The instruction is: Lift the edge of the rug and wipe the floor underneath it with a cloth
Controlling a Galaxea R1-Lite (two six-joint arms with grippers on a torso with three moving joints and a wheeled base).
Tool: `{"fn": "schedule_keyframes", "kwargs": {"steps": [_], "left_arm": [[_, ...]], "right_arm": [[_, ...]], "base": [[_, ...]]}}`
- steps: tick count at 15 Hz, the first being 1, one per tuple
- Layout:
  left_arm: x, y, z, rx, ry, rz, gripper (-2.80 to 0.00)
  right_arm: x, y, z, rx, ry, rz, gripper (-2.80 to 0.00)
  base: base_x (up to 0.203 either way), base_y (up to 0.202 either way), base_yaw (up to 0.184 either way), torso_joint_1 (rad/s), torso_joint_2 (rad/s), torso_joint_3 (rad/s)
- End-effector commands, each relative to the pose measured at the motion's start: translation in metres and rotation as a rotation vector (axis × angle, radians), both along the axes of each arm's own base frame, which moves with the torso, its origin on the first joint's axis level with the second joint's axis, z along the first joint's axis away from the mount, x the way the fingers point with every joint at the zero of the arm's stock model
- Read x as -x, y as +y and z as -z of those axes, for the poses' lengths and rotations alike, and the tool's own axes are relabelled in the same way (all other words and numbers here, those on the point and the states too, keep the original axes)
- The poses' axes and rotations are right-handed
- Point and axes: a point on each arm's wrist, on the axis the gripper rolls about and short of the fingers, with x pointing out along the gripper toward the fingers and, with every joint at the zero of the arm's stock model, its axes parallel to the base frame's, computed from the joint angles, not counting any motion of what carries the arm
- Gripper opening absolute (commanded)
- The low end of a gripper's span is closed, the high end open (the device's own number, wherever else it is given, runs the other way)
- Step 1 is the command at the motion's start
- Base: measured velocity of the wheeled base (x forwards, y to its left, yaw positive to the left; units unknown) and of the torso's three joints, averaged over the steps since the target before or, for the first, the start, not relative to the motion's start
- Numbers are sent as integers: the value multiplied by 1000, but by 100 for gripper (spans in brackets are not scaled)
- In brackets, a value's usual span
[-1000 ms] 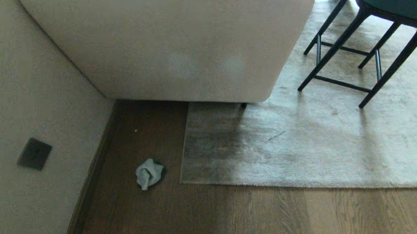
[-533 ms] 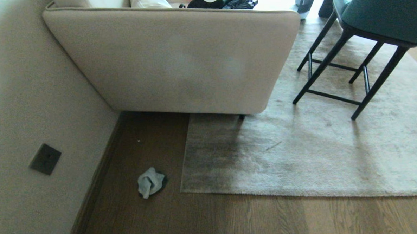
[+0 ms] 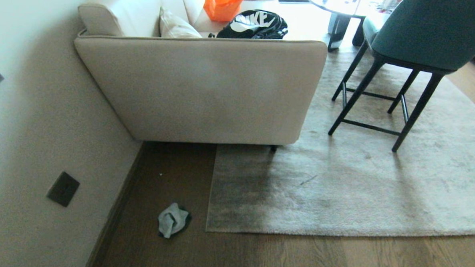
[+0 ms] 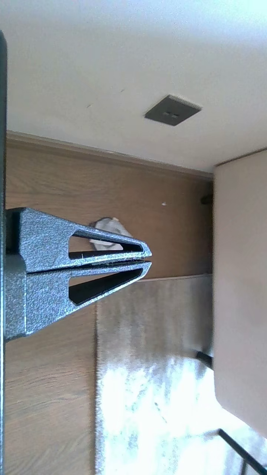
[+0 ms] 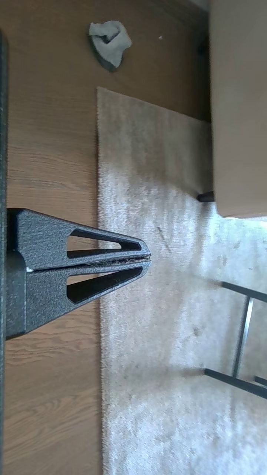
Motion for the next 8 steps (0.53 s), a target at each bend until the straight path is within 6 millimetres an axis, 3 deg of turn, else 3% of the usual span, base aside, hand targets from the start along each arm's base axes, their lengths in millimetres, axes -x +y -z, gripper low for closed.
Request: {"fn": "schedule_keyframes", "kwargs": {"steps": [1,8], "left_arm": [[0,0,0,2,-2,0,-280],[0,0,0,2,-1,-2,-280]], "right_arm": [[0,0,0,0,1,0,-280],[0,0,0,0,1,0,-280]], "base": [[0,0,0,3,1,211],[0,0,0,3,3,201]]}}
